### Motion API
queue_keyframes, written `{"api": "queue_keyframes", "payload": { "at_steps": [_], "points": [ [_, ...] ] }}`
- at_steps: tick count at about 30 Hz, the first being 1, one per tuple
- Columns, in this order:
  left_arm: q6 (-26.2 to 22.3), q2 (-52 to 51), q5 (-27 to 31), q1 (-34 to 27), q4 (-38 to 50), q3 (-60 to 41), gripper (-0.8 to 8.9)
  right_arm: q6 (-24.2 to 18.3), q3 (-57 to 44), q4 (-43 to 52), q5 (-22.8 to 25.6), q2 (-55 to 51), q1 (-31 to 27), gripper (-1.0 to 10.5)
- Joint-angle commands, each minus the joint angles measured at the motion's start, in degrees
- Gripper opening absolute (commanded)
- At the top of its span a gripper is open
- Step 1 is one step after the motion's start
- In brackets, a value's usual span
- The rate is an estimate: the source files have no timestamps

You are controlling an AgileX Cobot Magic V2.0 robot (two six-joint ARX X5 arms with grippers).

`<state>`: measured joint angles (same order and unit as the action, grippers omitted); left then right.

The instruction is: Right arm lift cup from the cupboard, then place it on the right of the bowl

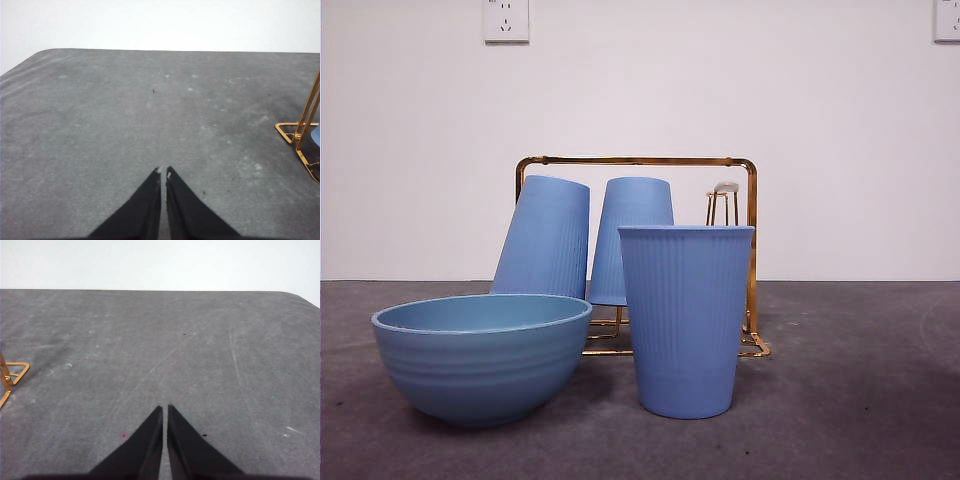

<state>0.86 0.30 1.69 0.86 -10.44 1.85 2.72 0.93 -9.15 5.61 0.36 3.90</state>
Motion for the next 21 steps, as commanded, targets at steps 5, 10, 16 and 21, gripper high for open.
{"api": "queue_keyframes", "payload": {
  "at_steps": [5,10,16,21],
  "points": [
    [0.0,-0.1,0.4,-0.1,-0.3,-1.1,0.15,-0.6,-0.2,0.2,0.0,-0.2,-0.1,0.1],
    [0.0,-0.1,0.4,-0.1,-0.3,-1.1,0.15,-0.6,-0.2,0.2,0.0,-0.2,-0.1,0.1],
    [0.0,-0.1,0.4,-0.1,-0.3,-1.1,0.15,-0.6,-0.2,0.2,0.0,-0.2,-0.1,0.1],
    [0.0,-0.1,0.4,0.3,-0.3,-1.1,0.15,-0.6,-0.2,0.2,0.0,-0.2,-0.1,0.1]
  ]
}}
